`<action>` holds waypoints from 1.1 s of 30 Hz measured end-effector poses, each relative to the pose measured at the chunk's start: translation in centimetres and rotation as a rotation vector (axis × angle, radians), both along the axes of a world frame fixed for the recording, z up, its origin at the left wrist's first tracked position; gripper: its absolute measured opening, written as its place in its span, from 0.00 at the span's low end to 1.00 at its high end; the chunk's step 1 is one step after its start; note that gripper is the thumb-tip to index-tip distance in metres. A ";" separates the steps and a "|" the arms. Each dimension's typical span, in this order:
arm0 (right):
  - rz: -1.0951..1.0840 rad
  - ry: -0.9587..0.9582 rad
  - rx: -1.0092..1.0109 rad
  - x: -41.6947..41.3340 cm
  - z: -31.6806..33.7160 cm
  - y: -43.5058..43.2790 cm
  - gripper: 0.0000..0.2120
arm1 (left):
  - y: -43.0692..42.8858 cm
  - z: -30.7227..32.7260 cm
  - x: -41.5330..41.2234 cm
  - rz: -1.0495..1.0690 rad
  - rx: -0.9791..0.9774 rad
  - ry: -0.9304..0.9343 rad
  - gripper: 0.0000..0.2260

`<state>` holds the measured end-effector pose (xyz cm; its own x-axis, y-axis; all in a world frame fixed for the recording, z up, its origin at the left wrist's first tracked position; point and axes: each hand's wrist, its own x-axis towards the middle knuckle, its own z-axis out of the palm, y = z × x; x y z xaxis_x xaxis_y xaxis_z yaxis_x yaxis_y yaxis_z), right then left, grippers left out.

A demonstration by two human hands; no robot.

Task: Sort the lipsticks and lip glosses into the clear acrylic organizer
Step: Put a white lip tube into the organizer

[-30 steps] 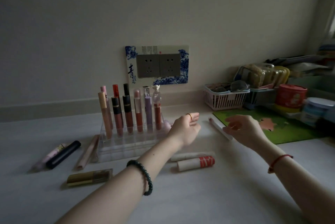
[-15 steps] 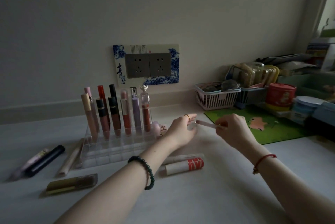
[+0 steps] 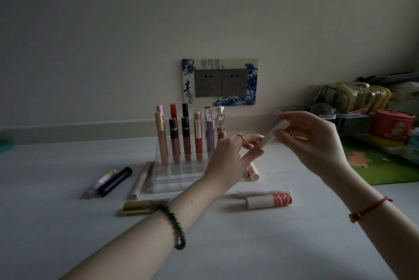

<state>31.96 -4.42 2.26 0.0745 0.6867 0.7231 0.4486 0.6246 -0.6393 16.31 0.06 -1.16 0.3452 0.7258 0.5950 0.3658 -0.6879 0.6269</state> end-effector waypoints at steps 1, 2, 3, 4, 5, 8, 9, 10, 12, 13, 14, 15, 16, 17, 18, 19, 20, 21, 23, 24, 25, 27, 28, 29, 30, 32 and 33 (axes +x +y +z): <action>0.027 0.021 -0.008 -0.9 0.2 0.0 0.16 | -0.2 0.1 -0.8 0.010 -0.005 -0.038 0.13; 0.053 0.046 -0.020 -1.7 0.2 0.2 0.16 | -0.4 0.2 -1.6 0.013 -0.020 -0.074 0.12; 0.084 0.078 -0.038 -2.6 0.3 0.3 0.16 | -0.6 0.2 -2.5 0.015 -0.034 -0.105 0.12; 0.119 0.111 -0.063 -3.5 0.3 0.5 0.16 | -0.8 0.2 -3.4 0.018 -0.045 -0.128 0.11; 0.155 0.130 -0.092 -4.5 0.3 0.7 0.15 | -1.0 0.2 -4.4 0.020 -0.057 -0.149 0.11; 0.218 0.065 -0.127 -7.8 0.3 1.5 0.14 | -1.3 0.5 -7.3 0.012 -0.100 -0.250 0.06; 0.222 0.032 -0.115 -9.0 0.5 1.8 0.14 | -1.3 0.6 -8.2 0.024 -0.110 -0.284 0.06; 0.222 0.013 -0.099 -10.1 0.7 2.1 0.14 | -1.3 0.8 -9.1 0.045 -0.119 -0.312 0.05; 0.221 0.011 -0.076 -12.2 1.1 2.9 0.16 | -1.0 1.1 -10.8 0.102 -0.113 -0.348 0.06; 0.218 0.015 -0.069 -13.2 1.3 3.2 0.17 | -0.7 1.2 -11.6 0.132 -0.100 -0.363 0.06; 0.210 0.017 -0.060 -14.2 1.4 3.6 0.17 | -0.5 1.3 -12.4 0.162 -0.088 -0.379 0.06; 0.200 0.015 -0.052 -15.1 1.5 4.0 0.17 | -0.2 1.3 -13.1 0.189 -0.082 -0.394 0.06; 0.191 0.014 -0.046 -16.0 1.4 4.3 0.16 | 0.1 1.2 -13.8 0.212 -0.084 -0.404 0.06; 0.186 0.017 -0.042 -16.9 1.3 4.6 0.15 | 0.3 1.1 -14.4 0.230 -0.092 -0.412 0.05; 0.181 0.023 -0.039 -17.6 1.1 4.9 0.14 | 0.5 0.9 -14.9 0.243 -0.104 -0.420 0.04; 0.175 0.031 -0.038 -18.3 0.8 5.2 0.13 | 0.8 0.7 -15.3 0.253 -0.117 -0.426 0.05; 0.167 0.041 -0.042 -18.8 0.5 5.6 0.13 | 1.0 0.4 -15.7 0.260 -0.128 -0.429 0.05; 0.161 0.053 -0.053 -19.2 0.2 5.9 0.13 | 1.3 0.1 -16.0 0.266 -0.137 -0.426 0.06; 0.162 0.081 -0.083 -19.7 -0.5 6.4 0.13 | 1.7 -0.5 -16.4 0.270 -0.149 -0.405 0.07; 0.162 0.086 -0.101 -19.9 -0.8 6.7 0.13 | 1.9 -0.8 -16.5 0.274 -0.155 -0.391 0.07; 0.159 0.081 -0.116 -19.9 -1.0 6.9 0.13 | 2.1 -1.0 -16.6 0.283 -0.159 -0.373 0.07; 0.148 0.064 -0.137 -20.0 -1.5 7.3 0.13 | 2.4 -1.4 -16.7 0.312 -0.158 -0.328 0.06; 0.141 0.056 -0.146 -19.9 -1.7 7.5 0.13 | 2.6 -1.6 -16.7 0.321 -0.160 -0.309 0.06; 0.135 0.046 -0.154 -19.9 -2.0 7.7 0.13 | 2.7 -1.8 -16.7 0.327 -0.163 -0.293 0.06; 0.128 0.036 -0.160 -19.9 -2.2 7.8 0.13 | 2.8 -2.0 -16.8 0.330 -0.170 -0.279 0.06; 0.117 0.022 -0.170 -19.8 -2.6 8.0 0.14 | 2.9 -2.2 -16.8 0.329 -0.190 -0.265 0.05; 0.115 0.016 -0.176 -19.8 -2.8 8.1 0.13 | 2.9 -2.3 -16.9 0.325 -0.200 -0.265 0.05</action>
